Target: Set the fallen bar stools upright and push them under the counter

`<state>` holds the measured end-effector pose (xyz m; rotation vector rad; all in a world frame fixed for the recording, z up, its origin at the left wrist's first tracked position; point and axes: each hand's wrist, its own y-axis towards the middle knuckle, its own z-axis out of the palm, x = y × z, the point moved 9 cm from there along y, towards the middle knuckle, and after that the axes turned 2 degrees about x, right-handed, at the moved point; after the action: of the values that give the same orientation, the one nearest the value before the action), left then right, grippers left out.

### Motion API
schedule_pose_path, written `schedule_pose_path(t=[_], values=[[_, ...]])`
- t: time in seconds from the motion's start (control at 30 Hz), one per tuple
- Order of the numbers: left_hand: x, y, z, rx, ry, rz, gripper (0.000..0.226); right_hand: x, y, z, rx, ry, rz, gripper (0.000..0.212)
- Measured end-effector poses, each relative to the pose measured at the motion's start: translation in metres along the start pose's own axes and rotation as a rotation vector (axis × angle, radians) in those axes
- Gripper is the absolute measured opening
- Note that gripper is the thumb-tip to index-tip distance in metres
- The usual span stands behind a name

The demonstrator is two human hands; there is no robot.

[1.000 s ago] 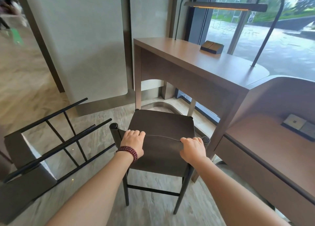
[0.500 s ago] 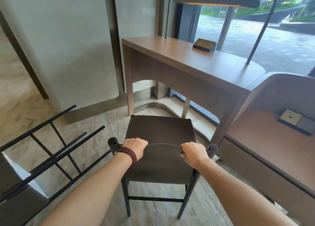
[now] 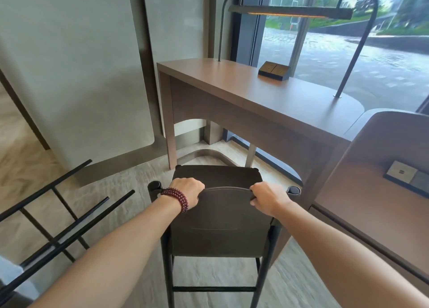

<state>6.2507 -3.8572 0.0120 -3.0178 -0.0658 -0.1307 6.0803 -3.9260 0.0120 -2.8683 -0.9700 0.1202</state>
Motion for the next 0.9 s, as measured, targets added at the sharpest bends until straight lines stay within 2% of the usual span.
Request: schedule_pose_path(t=[0.47,0.7,0.9], values=[[0.050,0.139,-0.067,-0.196,0.113,0.100,0.014,-0.047,0.139,-0.071,-0.038,-0.068,-0.036,0.022],[0.061,0.210,-0.084,-0.194,0.144,0.238,0.015,-0.074,0.185,-0.088,0.028,-0.067,0.031,0.029],[0.058,0.251,-0.093,-0.188,0.132,0.369,0.017,-0.093,0.197,-0.090,0.072,-0.037,0.130,0.024]])
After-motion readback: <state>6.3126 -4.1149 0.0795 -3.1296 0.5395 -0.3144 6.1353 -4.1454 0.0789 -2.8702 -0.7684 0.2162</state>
